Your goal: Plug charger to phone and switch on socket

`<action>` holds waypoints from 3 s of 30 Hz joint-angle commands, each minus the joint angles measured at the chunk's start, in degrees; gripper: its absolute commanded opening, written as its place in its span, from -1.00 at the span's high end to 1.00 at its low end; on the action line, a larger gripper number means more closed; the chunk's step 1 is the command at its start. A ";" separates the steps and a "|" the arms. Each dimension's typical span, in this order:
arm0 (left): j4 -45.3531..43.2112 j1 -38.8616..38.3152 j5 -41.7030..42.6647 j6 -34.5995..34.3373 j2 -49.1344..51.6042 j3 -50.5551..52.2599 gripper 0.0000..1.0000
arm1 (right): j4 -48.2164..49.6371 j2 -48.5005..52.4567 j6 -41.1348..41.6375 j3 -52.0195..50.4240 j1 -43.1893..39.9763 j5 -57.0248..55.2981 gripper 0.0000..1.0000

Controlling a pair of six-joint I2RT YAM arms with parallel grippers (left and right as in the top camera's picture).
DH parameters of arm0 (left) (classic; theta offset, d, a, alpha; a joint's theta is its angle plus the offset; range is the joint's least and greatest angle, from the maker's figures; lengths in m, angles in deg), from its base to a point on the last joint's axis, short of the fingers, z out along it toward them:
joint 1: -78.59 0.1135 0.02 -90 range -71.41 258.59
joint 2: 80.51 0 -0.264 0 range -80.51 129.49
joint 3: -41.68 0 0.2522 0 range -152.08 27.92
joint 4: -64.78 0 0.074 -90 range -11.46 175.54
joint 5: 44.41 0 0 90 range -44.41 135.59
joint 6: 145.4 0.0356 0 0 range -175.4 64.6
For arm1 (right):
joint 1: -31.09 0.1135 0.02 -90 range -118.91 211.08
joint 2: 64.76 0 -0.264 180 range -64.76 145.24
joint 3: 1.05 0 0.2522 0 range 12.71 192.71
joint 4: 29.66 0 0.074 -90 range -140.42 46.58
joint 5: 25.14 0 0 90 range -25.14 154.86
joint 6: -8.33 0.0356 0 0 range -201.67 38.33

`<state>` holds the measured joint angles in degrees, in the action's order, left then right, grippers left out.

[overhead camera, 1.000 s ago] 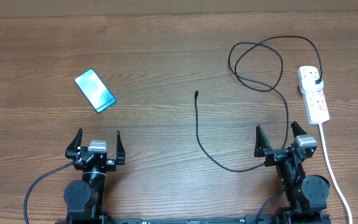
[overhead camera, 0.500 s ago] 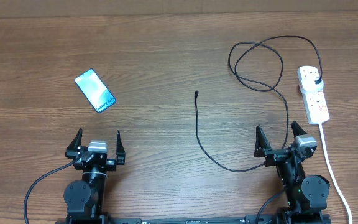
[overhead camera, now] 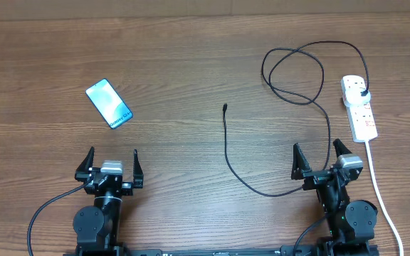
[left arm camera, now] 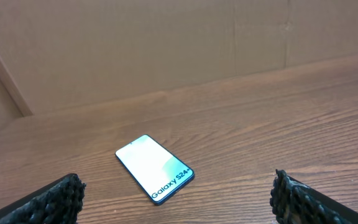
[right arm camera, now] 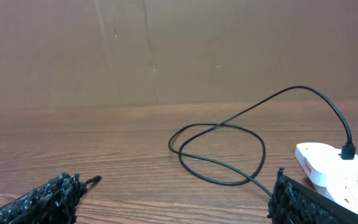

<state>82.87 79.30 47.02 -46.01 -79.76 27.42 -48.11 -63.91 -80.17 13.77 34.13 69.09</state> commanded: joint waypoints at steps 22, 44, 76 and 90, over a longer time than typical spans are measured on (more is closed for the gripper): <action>0.11 -0.22 -0.17 -0.44 -0.50 0.22 -1.00 | 0.24 -0.68 0.15 -0.61 0.26 -0.15 -1.00; 0.07 -0.22 -0.57 -0.37 -0.50 0.22 -0.99 | 0.24 -0.68 0.15 -0.61 0.26 -0.15 -1.00; -3.08 -0.22 0.07 -0.44 -0.50 -0.48 -1.00 | 0.26 -0.68 0.15 -0.61 0.26 -0.15 -1.00; -2.36 -0.20 0.09 -2.84 5.95 -9.73 -1.00 | 0.24 -0.68 0.15 -0.61 0.26 -0.15 -1.00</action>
<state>80.56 79.30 47.02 -46.87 -76.90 22.24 -48.11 -63.91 -80.17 13.77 34.13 69.11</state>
